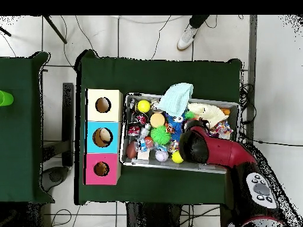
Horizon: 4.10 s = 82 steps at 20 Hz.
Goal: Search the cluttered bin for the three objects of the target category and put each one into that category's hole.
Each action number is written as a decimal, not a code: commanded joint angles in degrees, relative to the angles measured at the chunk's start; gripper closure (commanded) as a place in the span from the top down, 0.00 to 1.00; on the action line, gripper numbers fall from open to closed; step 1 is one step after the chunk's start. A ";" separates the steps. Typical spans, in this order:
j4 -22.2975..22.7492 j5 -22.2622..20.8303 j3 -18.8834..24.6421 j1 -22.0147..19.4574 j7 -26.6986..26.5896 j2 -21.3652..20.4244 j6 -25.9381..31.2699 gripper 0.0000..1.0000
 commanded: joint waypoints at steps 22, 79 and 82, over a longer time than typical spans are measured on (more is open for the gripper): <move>3.63 -2.43 5.66 2.26 2.60 -5.17 8.51 1.00; 9.05 -0.68 -5.75 11.20 10.12 2.82 -14.89 1.00; 8.15 -1.08 -4.30 9.57 9.86 3.67 -14.54 1.00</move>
